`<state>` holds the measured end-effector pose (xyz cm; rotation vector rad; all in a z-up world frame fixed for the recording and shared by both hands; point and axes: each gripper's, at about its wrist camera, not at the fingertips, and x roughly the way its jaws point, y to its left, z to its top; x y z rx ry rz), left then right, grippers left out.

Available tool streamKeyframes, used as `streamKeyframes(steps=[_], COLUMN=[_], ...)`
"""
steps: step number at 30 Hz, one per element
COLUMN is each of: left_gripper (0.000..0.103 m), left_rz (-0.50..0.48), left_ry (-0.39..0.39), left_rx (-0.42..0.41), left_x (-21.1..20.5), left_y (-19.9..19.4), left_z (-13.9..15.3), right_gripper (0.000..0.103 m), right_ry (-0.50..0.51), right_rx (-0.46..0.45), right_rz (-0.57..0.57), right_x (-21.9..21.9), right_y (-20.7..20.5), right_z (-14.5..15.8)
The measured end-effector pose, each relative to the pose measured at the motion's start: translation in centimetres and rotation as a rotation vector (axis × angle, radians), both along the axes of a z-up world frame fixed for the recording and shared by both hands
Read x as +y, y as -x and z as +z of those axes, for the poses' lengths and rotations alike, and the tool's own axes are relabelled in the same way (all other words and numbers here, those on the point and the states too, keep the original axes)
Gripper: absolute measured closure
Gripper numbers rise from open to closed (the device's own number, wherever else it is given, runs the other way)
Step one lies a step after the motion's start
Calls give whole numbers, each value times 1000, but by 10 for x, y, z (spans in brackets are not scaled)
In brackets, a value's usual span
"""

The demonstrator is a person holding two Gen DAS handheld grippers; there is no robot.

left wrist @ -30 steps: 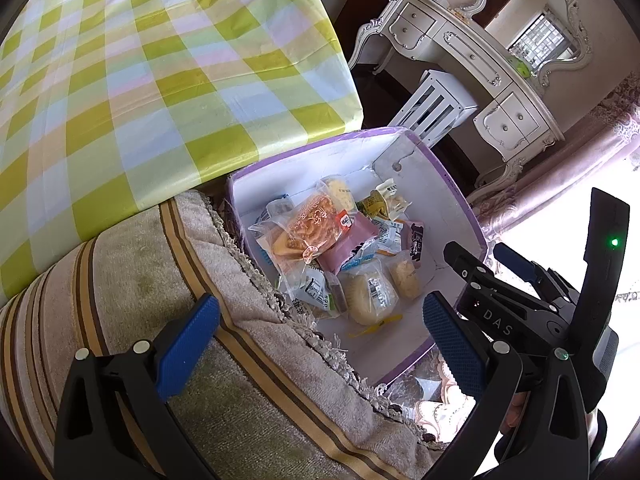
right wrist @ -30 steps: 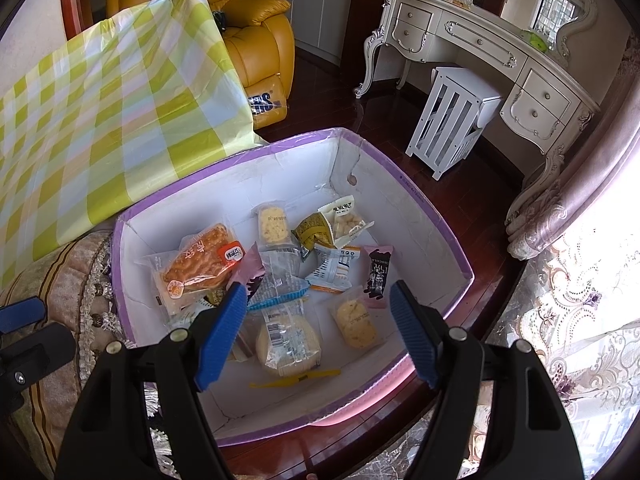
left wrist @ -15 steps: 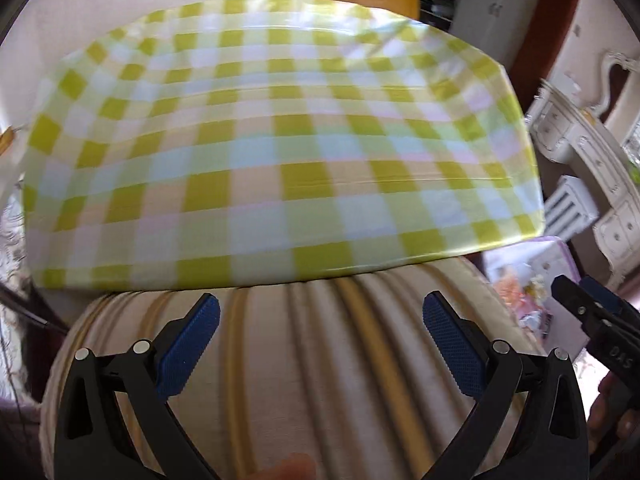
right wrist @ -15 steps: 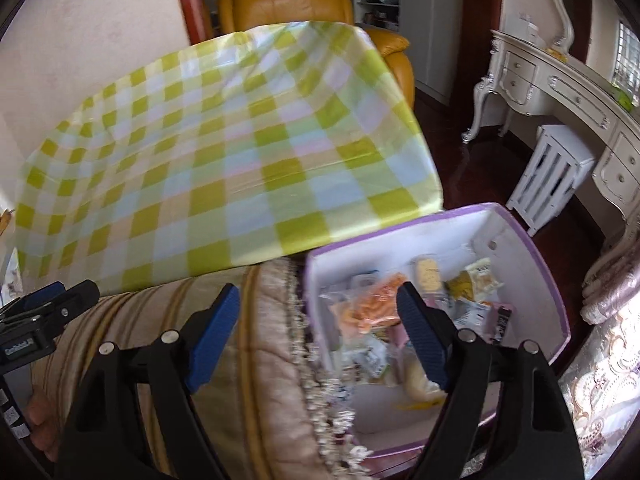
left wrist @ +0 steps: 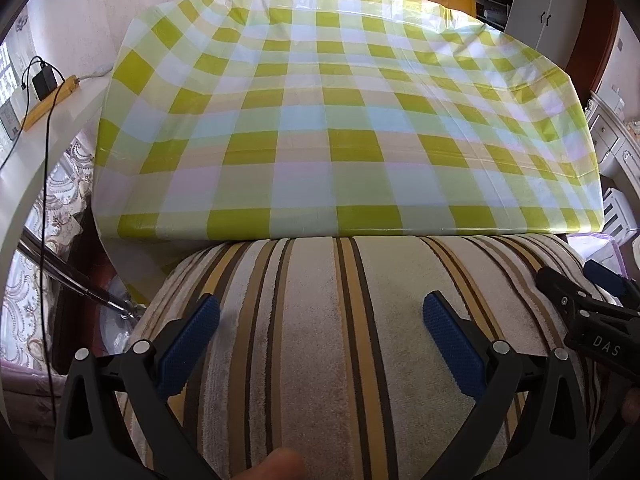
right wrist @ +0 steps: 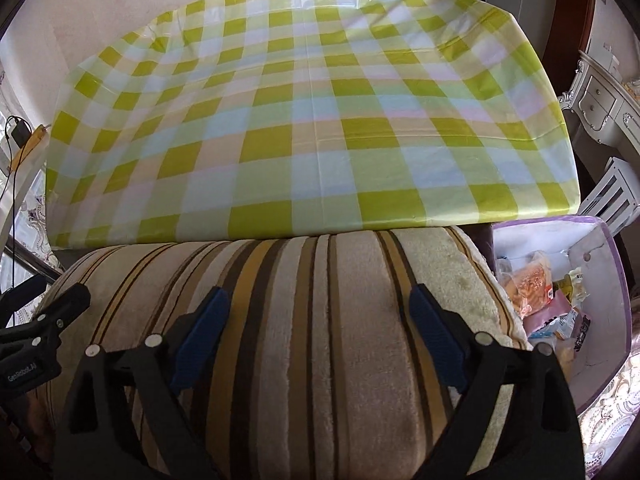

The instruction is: Organize snacks

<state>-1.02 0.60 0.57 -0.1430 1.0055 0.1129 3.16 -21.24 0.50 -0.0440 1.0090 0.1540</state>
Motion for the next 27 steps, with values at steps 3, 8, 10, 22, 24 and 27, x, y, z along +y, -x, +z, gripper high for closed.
streamKeyframes(steps=[3,8,10,22,24,27], left_gripper=[4,4,4,4,4,4], left_rz=[9,12,11,13,15,14], left_ry=[7,-4,-1,-1,-1,-3], left_rx=[-6,-11,-10,-7,-6,-6], left_x=[0,-3,-3,-1,0,0], left_y=[0,-2,-2,-6,-8,-8], left_z=[-4,-8,-8,-10,-10,-10], right_gripper=[2,2,2,2,2,2], right_ry=[26,20,17,10,10,11], right_rx=[0,10,16,20,19,20], right_rz=[2,3,1,1,0,0], right_x=[2,0,-1,-1,0,0], right_y=[0,-2,-1,-2,-1,-2], right_z=[-1,-2,-2,-2,-2,-2])
